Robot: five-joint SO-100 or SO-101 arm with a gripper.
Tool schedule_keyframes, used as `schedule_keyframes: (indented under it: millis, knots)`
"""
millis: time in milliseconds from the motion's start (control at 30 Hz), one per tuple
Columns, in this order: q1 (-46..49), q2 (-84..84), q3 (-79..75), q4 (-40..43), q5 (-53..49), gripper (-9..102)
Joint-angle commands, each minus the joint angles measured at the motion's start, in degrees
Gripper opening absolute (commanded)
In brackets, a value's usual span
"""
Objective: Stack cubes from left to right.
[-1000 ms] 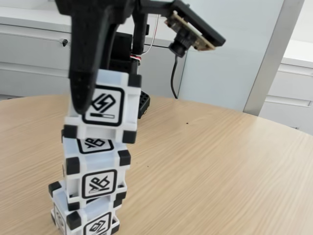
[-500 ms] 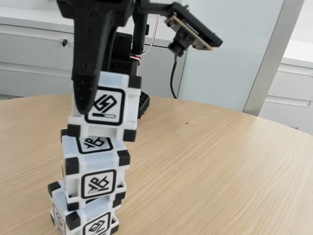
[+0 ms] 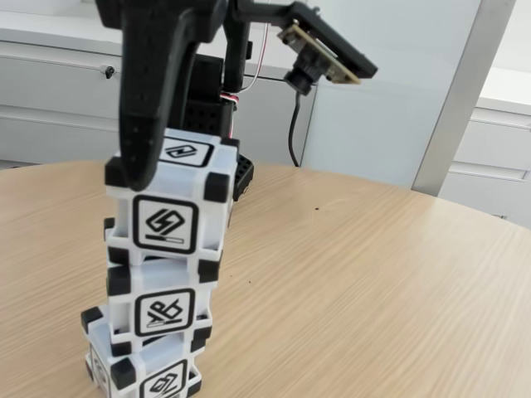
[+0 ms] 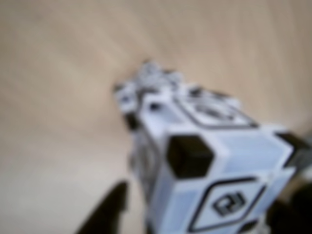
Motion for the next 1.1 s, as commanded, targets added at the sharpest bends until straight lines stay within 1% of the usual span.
schedule_keyframes:
  millis: [0,233,367,500,633,700,800,833,933,1000,1067]
  knots:
    - [0.5,1.2,-1.7,0.4,-0.3,33]
    - [-0.5,1.3,-2.2,0.5,-1.1,35]
    - [-0.5,2.5,-2.3,2.8,-1.8,35]
    - [-0.5,10.9,-2.3,6.6,-1.5,34]
    - [-0.6,21.4,-2.3,7.7,-0.4,33]
    - [-0.6,26.0,-2.3,7.7,0.2,29]
    - [-0.6,31.8,-1.8,7.5,0.9,18]
    - [-0.7,33.1,-1.4,7.0,1.2,13]
    - [-0.8,34.2,-1.4,6.8,3.3,4]
    - [-0.9,34.3,-1.4,6.6,6.1,0]
    - [-0.9,35.2,-1.4,5.1,10.6,1]
